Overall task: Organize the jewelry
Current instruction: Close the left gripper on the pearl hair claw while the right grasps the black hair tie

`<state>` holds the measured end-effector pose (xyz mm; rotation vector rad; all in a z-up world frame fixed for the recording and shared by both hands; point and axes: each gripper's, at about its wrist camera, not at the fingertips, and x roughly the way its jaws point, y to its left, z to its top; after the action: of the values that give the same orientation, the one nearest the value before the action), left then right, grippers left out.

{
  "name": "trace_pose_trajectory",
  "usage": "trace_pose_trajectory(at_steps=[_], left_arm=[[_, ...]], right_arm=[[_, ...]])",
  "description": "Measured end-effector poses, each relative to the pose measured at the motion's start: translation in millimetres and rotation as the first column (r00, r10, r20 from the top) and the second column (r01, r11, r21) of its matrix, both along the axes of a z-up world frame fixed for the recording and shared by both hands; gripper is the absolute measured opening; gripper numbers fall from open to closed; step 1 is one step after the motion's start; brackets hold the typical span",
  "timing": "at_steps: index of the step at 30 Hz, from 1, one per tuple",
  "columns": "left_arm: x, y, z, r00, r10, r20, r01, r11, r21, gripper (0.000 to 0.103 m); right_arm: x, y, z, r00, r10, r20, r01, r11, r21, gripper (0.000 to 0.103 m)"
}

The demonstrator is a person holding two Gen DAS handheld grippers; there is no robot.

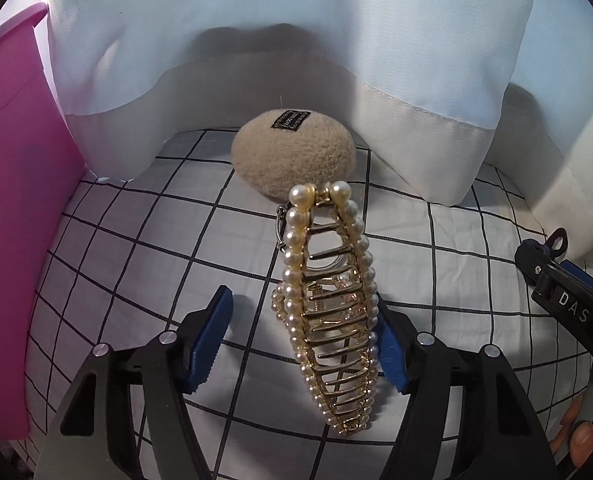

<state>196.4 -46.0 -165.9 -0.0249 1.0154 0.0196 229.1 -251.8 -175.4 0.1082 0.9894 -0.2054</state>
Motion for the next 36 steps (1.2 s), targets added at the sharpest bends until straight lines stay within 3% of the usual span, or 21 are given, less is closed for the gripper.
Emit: trace_pose_trajectory(at_steps=[3, 4, 8, 9, 17, 26, 36], left_arm=[[-1.7, -1.5, 2.1, 1.0, -0.011, 0.007, 0.011, 1.0, -0.004, 0.046], [-2.1, -1.8, 2.6, 1.0, -0.014, 0.007, 0.014, 1.0, 0.0, 0.043], [-5.7, -0.8, 0.6, 1.0, -0.01, 0.004, 0.01, 1.0, -0.007, 0.043], [-6.6, 0.0, 1.1, 1.0, -0.009, 0.003, 0.009, 1.0, -0.006, 0.043], [-18.2, 9.6, 1.9, 1.0, 0.008, -0.005, -0.008, 1.0, -0.013, 0.043], [-36.2, 16.6, 5.7, 1.0, 0.015, -0.007, -0.015, 1.0, -0.02, 0.043], [-61.1, 25.4, 35.1, 0.999, 0.022, 0.042, -0.021, 0.999, -0.029, 0.043]], right_arm=[[-15.0, 21.7, -1.3, 1.0, 0.009, 0.008, -0.009, 1.0, -0.015, 0.054], [-15.5, 23.1, 0.4, 1.0, 0.017, 0.009, -0.016, 1.0, -0.021, 0.045], [-26.2, 29.0, 3.4, 0.999, 0.03, 0.014, -0.03, 0.999, -0.024, 0.013], [-28.7, 29.4, 4.0, 0.999, 0.033, 0.016, -0.032, 0.999, -0.018, 0.012], [-50.3, 33.1, 6.6, 0.997, 0.074, 0.038, -0.075, 0.997, 0.031, 0.01], [-105.0, 38.1, 16.4, 0.99, 0.132, 0.04, -0.135, 0.988, 0.072, 0.01], [-159.3, 19.9, 53.6, 0.98, 0.193, 0.053, -0.197, 0.976, 0.094, 0.01]])
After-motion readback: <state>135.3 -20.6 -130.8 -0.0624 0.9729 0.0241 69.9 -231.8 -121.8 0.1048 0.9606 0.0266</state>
